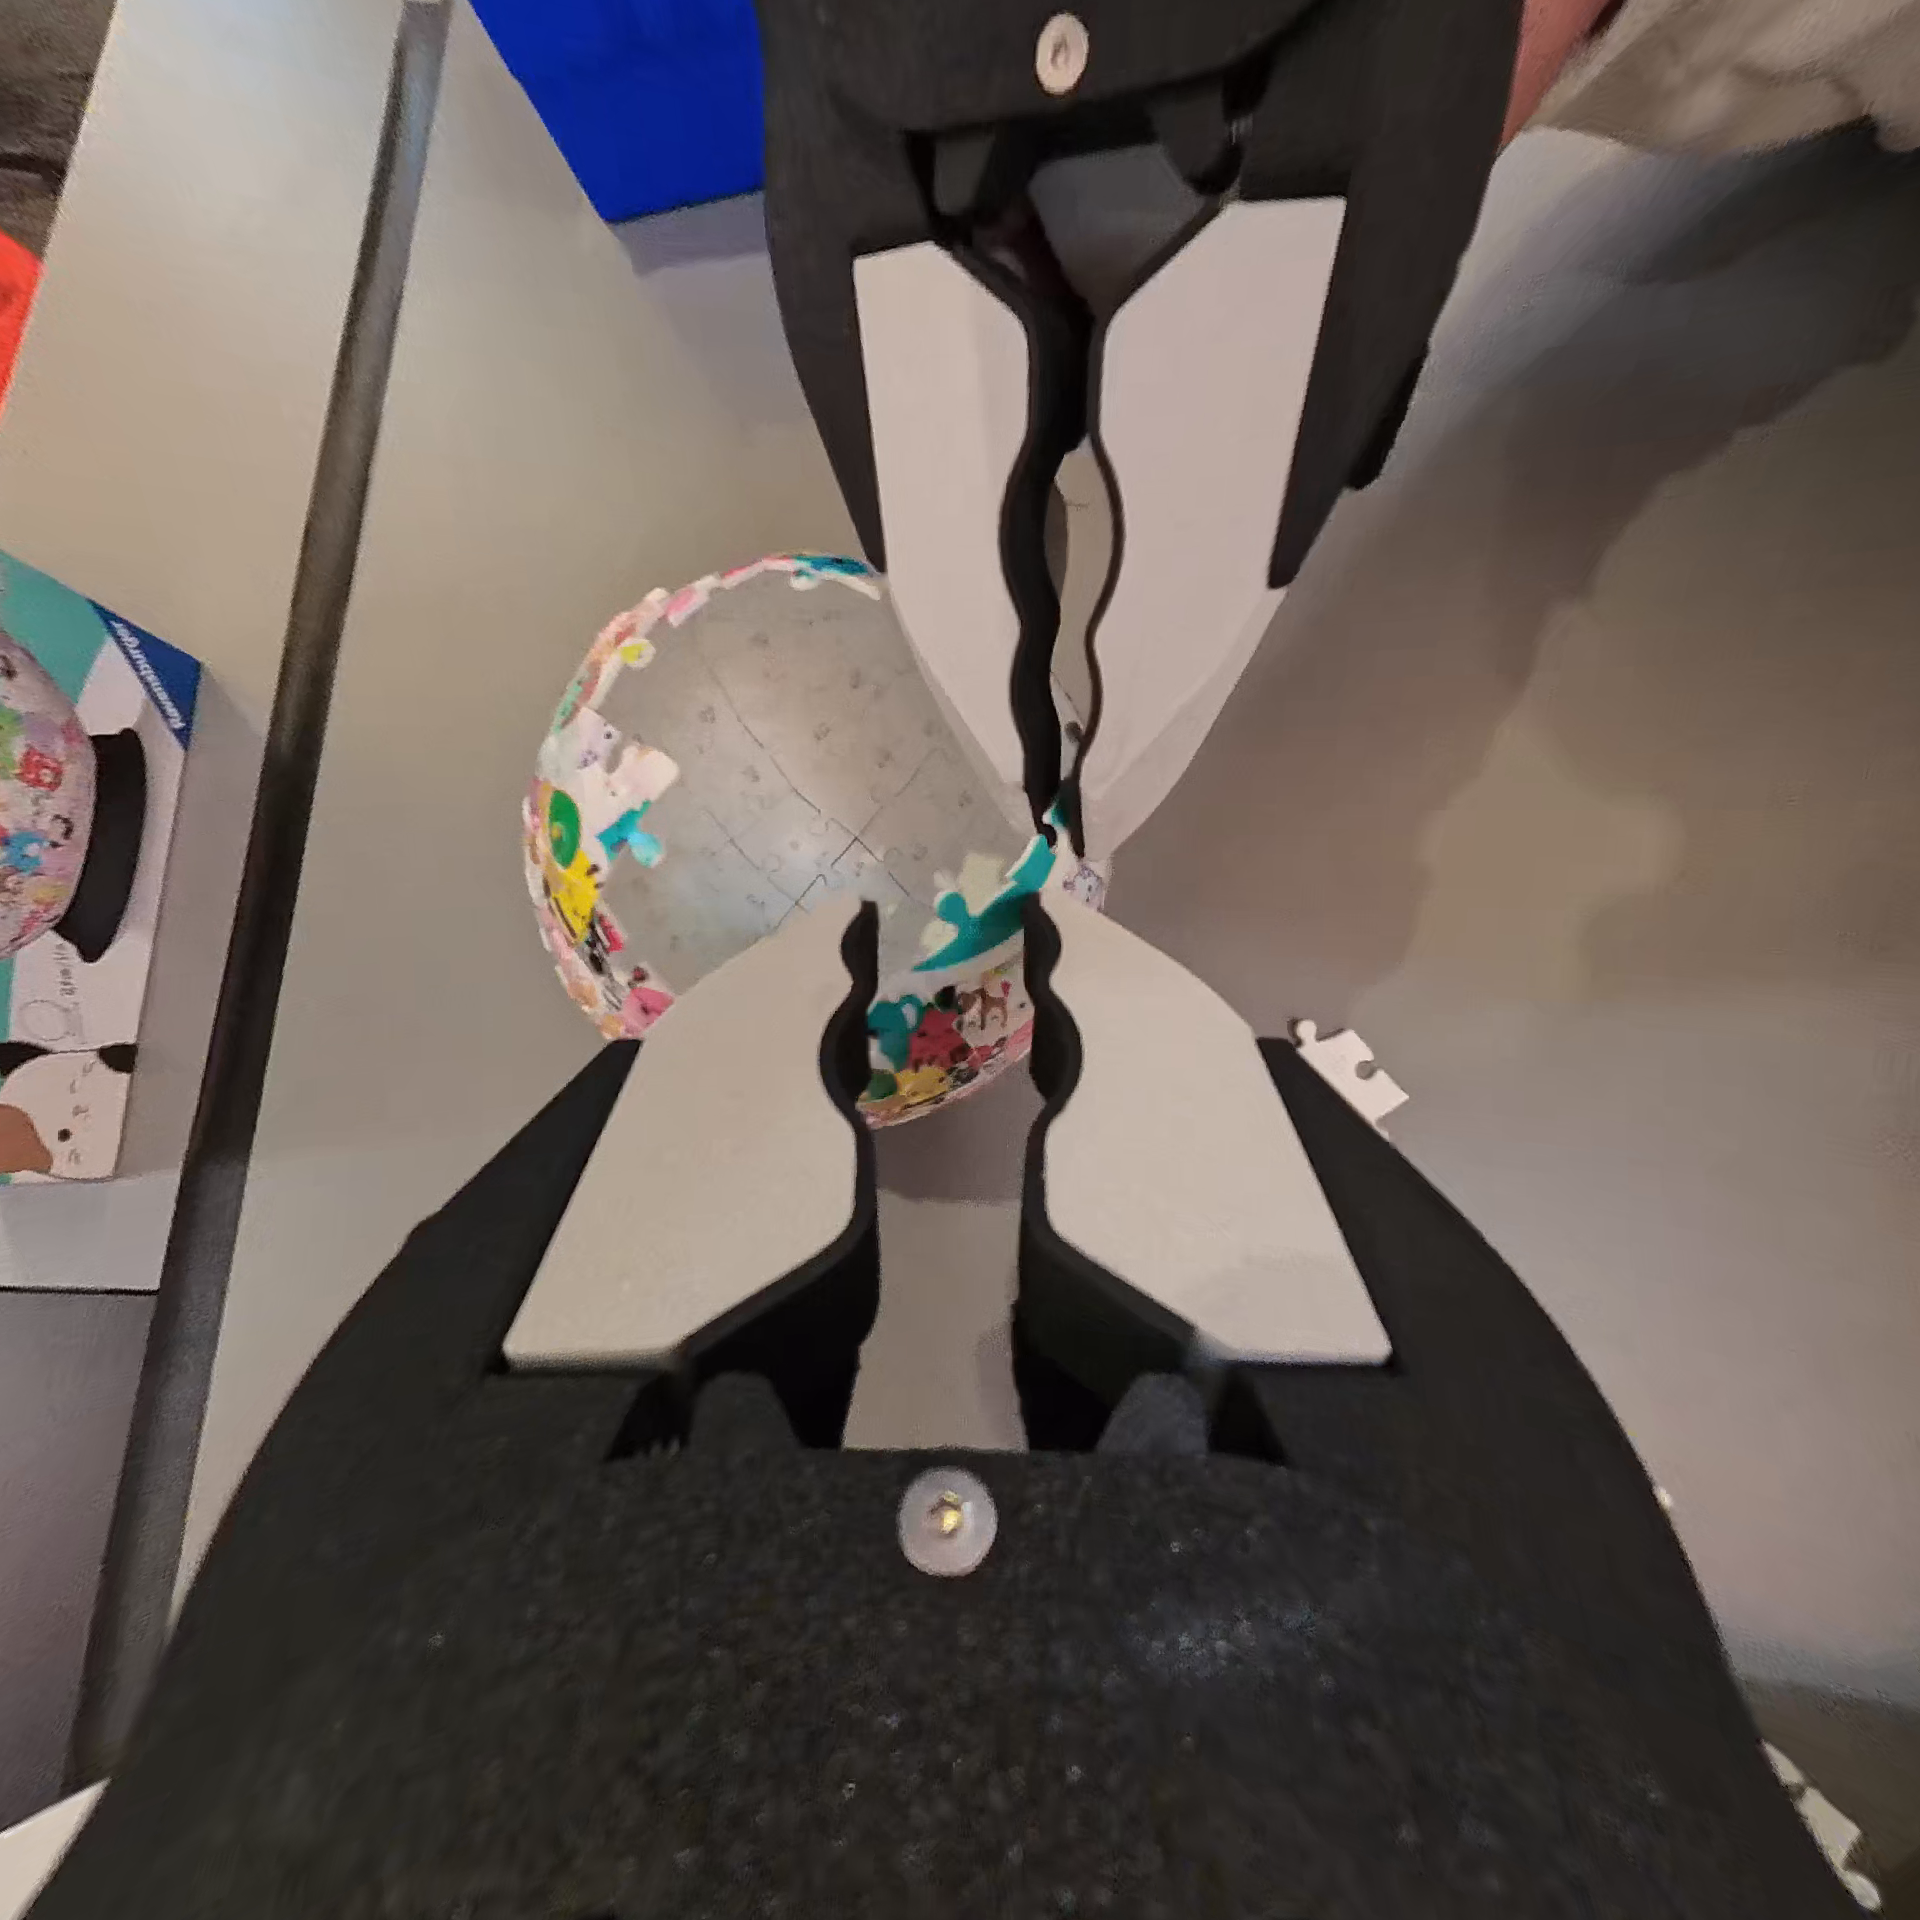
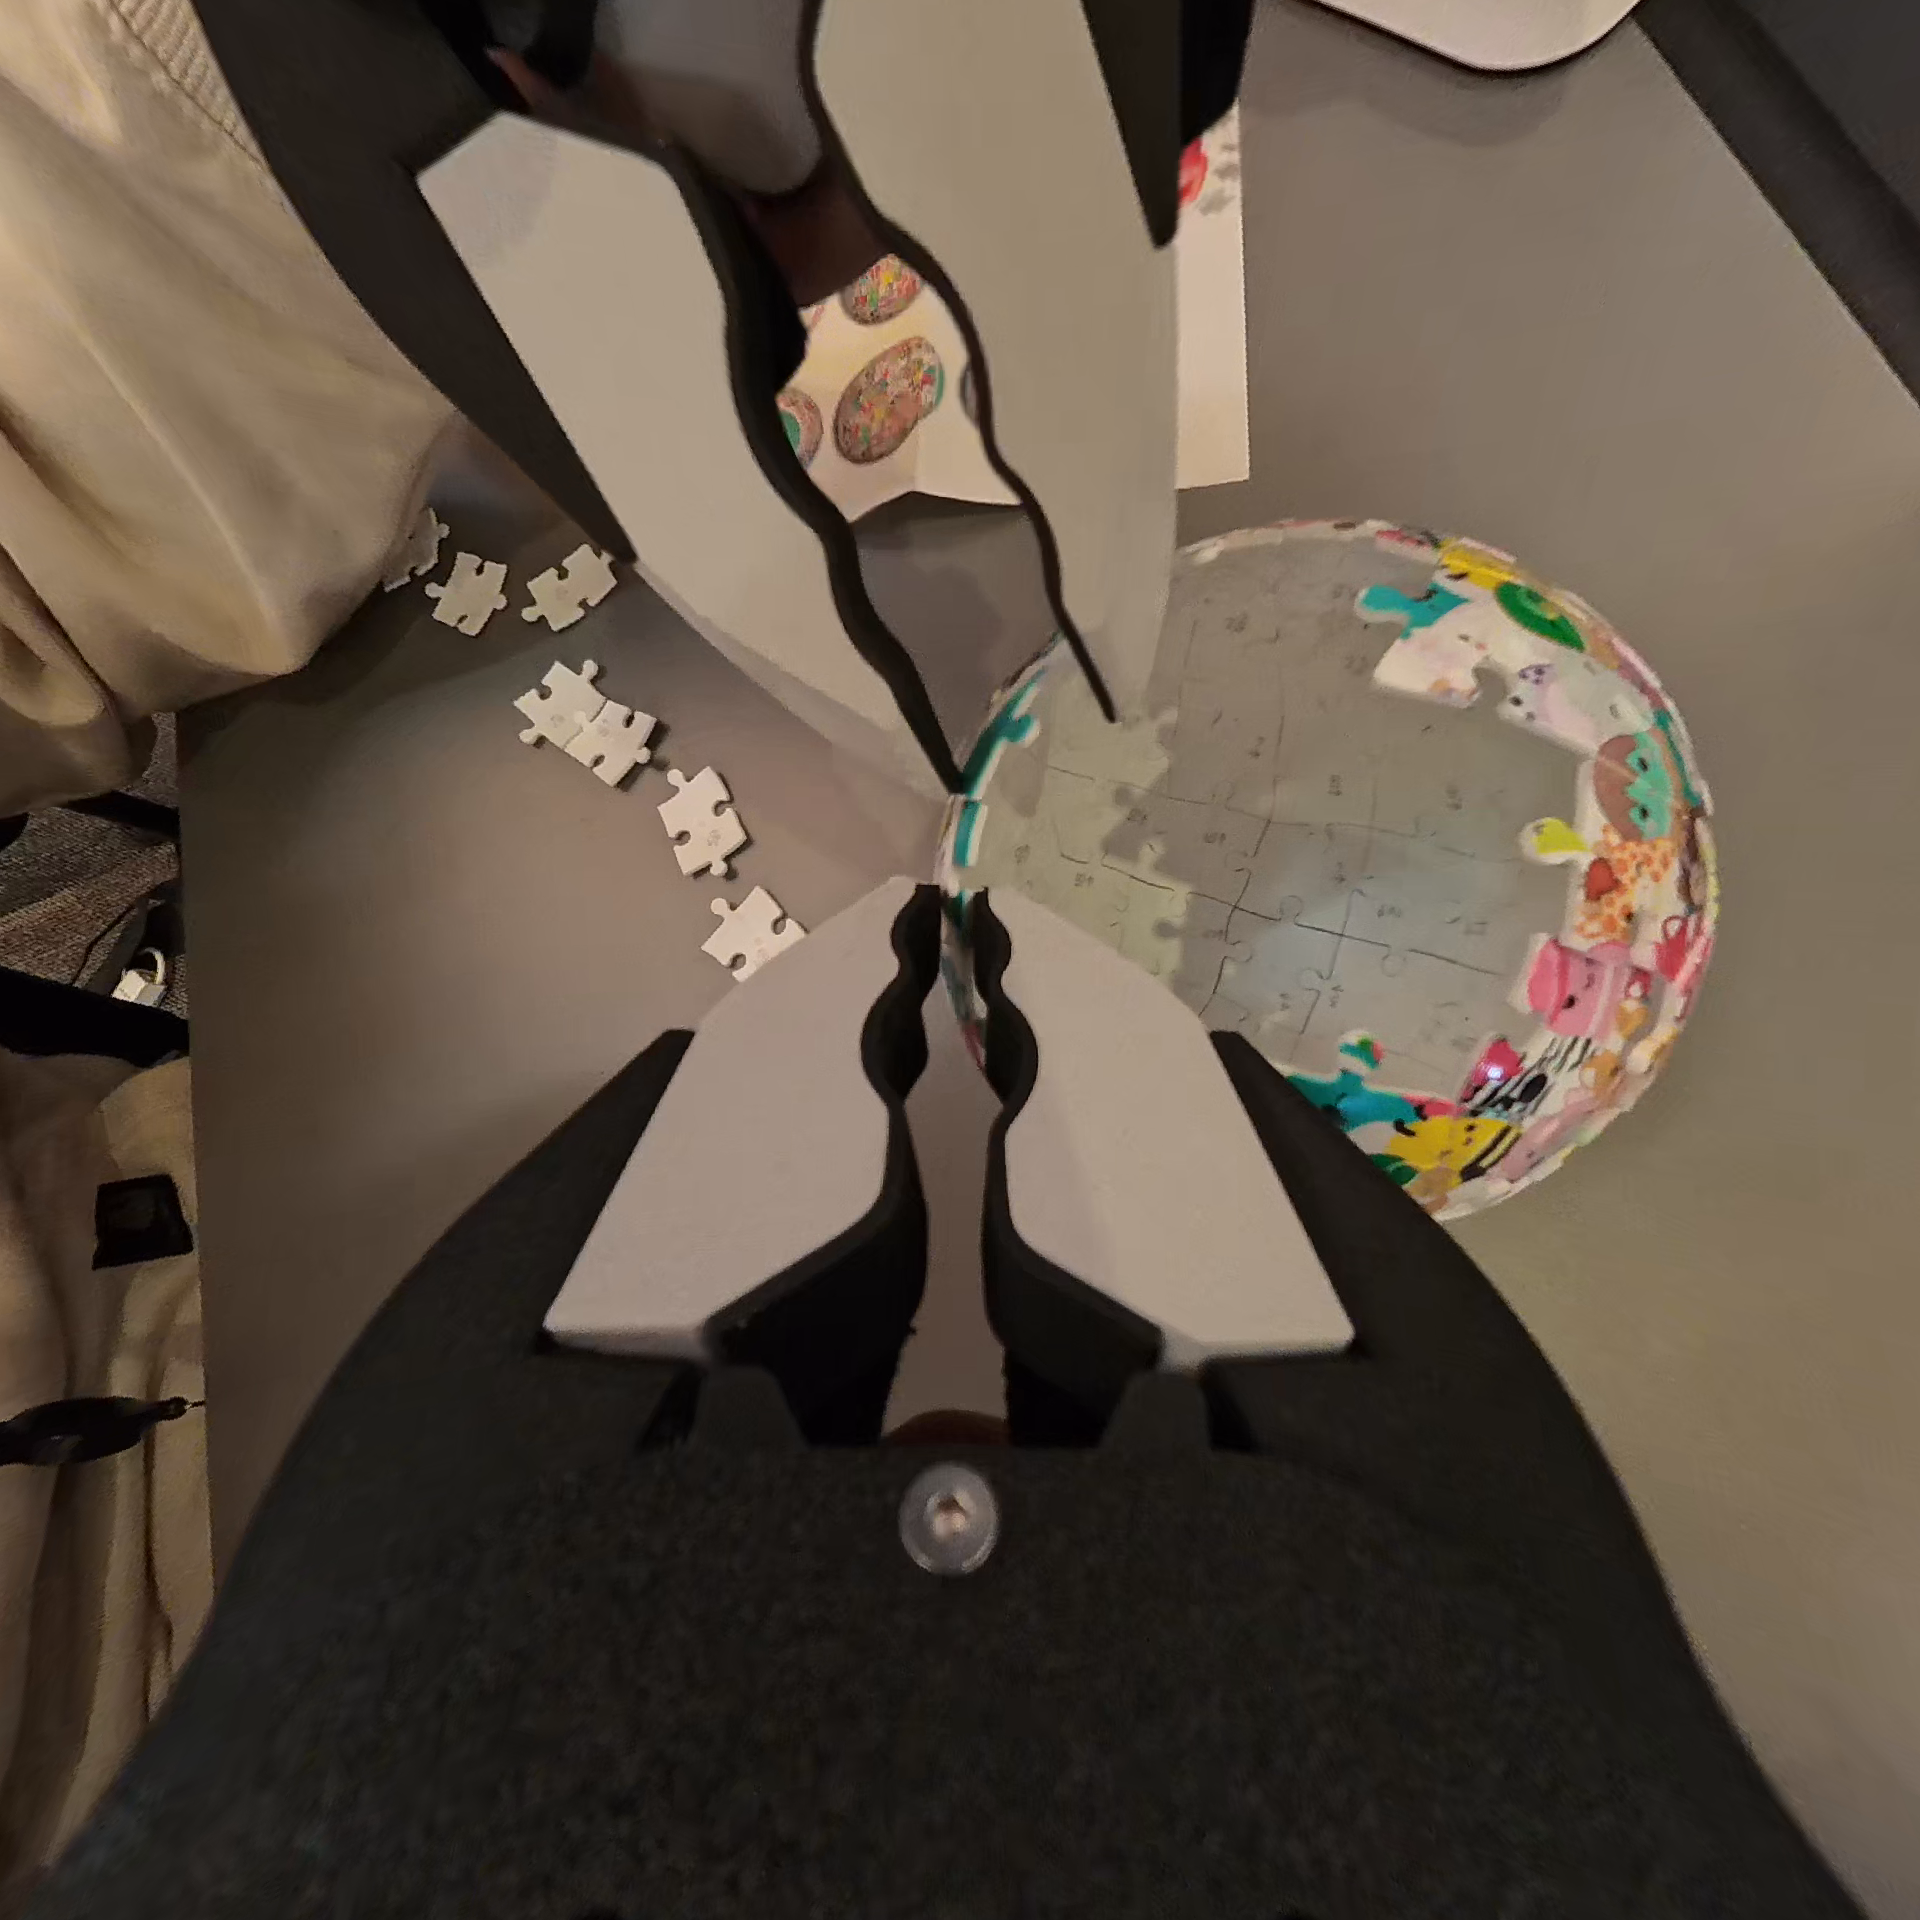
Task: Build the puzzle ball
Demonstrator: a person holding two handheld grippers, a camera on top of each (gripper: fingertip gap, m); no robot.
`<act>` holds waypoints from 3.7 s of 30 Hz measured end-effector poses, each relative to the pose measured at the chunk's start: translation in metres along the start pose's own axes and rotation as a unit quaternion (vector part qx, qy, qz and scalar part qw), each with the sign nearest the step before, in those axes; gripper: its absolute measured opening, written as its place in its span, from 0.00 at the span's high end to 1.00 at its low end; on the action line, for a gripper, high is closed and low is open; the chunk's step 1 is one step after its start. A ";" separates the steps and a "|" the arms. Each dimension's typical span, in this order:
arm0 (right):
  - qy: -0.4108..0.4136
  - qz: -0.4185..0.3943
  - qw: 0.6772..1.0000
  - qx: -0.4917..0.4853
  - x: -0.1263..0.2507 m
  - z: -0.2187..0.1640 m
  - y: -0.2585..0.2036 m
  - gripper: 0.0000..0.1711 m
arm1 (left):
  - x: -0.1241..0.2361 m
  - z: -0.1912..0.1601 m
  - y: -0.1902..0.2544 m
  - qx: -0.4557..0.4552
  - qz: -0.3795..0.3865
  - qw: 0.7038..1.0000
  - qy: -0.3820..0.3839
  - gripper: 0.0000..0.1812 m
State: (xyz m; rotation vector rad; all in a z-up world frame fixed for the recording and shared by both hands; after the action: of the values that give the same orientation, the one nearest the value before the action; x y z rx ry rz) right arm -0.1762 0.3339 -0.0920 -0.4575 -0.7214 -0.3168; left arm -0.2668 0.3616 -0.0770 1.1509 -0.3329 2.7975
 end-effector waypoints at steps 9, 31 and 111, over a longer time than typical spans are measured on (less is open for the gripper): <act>-0.008 -0.005 1.000 0.006 0.000 0.001 0.001 0.97 | 0.001 0.000 -0.001 -0.003 -0.017 1.000 0.006 0.91; -0.035 -0.099 0.992 -0.063 -0.013 0.023 -0.003 0.87 | 0.092 0.033 -0.026 0.032 0.164 0.973 0.159 0.87; -0.139 -0.083 0.979 -0.121 -0.029 0.033 0.006 0.95 | 0.161 0.025 -0.025 0.053 0.224 0.949 0.215 0.89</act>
State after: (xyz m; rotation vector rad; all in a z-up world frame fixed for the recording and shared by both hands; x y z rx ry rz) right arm -0.2124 0.3587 -0.0923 -0.6837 -1.0028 -0.5077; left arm -0.3594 0.3816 0.0577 0.4855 -0.4516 3.3906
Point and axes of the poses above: each gripper's, where its closed fingertips meet, x back along the fingers, z out of its top, y = z × x across the jaws, the point moved 6 cm from there along x, back along the fingers, and after that the axes turned 5 degrees about -x, right-handed, at the moved point
